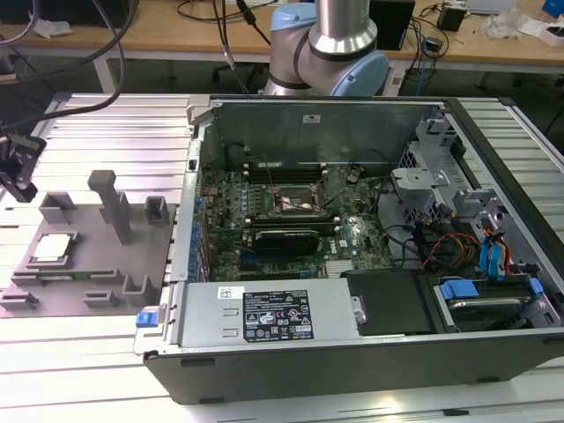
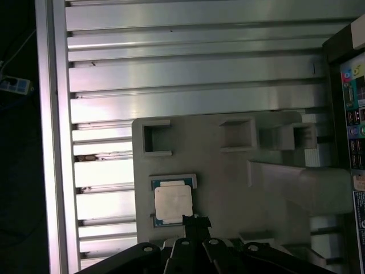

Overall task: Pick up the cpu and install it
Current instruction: 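Pick up the cpu and move it towards the insertion slot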

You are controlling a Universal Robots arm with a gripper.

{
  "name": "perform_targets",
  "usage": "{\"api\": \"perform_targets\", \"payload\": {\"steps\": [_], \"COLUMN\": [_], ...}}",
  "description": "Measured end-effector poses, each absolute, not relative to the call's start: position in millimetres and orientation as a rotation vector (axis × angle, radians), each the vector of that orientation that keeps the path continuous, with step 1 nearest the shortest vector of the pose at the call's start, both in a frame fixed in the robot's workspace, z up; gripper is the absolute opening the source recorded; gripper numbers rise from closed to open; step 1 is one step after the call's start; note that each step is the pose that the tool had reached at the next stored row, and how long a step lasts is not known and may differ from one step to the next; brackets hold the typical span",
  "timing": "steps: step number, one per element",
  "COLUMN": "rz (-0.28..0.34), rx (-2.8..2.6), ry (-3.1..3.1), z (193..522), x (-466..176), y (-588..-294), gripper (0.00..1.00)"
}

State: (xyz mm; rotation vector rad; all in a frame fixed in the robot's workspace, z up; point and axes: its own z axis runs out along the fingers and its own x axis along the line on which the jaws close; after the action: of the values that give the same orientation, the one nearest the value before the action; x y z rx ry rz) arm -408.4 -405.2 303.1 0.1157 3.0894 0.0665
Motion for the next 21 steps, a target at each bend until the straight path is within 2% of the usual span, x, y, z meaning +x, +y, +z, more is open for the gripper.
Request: {"api": "perform_targets", "payload": {"steps": [21], "rz": [0.067], "rx": [0.117], "ry": [3.1], "z": [272.6], "x": [-410.7], "y": [-405.4], "gripper": [0.11]}}
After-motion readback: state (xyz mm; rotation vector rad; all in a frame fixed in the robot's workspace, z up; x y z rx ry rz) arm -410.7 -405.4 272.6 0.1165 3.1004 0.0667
